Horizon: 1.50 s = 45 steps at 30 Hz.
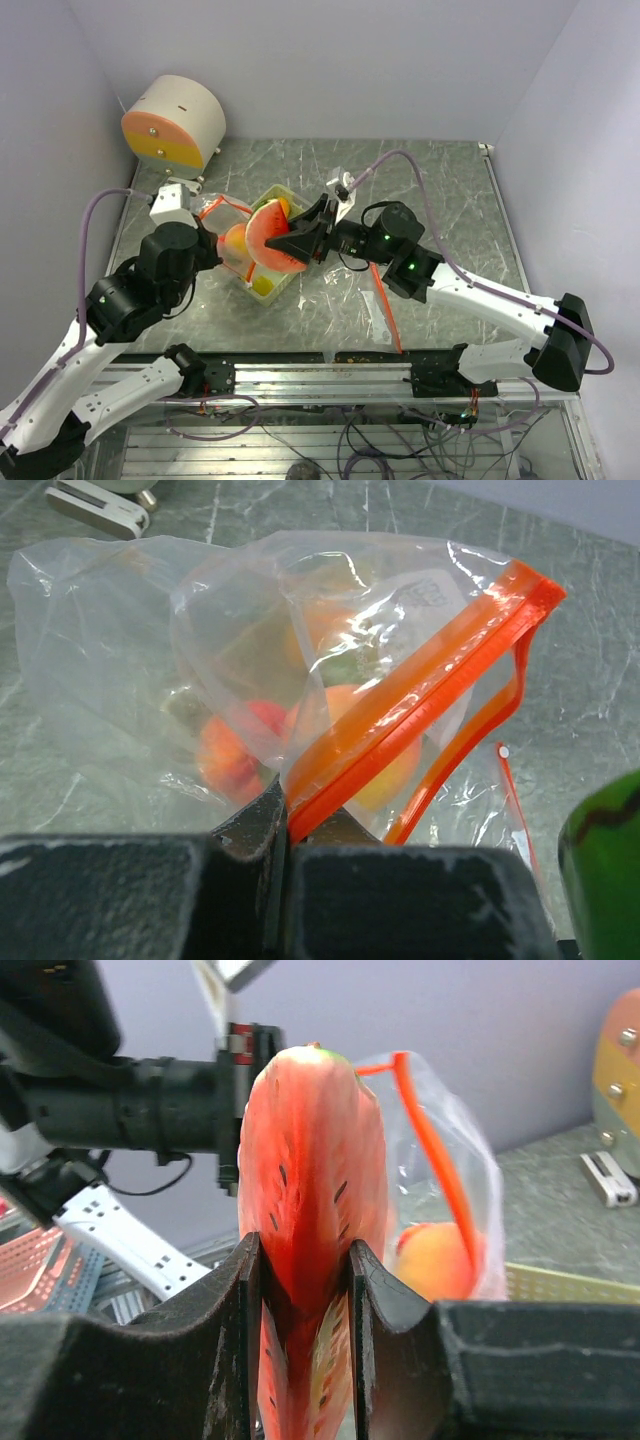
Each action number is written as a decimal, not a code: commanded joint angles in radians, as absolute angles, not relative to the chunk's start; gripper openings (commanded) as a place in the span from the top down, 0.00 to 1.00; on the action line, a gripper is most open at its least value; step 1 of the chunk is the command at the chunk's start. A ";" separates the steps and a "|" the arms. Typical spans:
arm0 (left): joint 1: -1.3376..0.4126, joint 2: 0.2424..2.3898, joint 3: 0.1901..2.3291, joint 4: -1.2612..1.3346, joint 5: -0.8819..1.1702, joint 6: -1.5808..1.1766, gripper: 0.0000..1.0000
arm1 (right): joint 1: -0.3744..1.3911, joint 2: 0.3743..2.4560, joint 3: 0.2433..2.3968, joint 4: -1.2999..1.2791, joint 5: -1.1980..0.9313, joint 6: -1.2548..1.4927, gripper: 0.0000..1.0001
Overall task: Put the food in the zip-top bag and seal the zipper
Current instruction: Place the fake fruit in the zipper food storage bag.
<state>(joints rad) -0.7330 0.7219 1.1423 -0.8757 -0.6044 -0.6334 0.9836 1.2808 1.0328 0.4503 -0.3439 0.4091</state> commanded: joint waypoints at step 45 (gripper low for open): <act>-0.731 0.815 0.966 -0.436 -0.219 -0.593 0.93 | 1.106 1.379 1.007 0.283 -0.001 0.220 1.00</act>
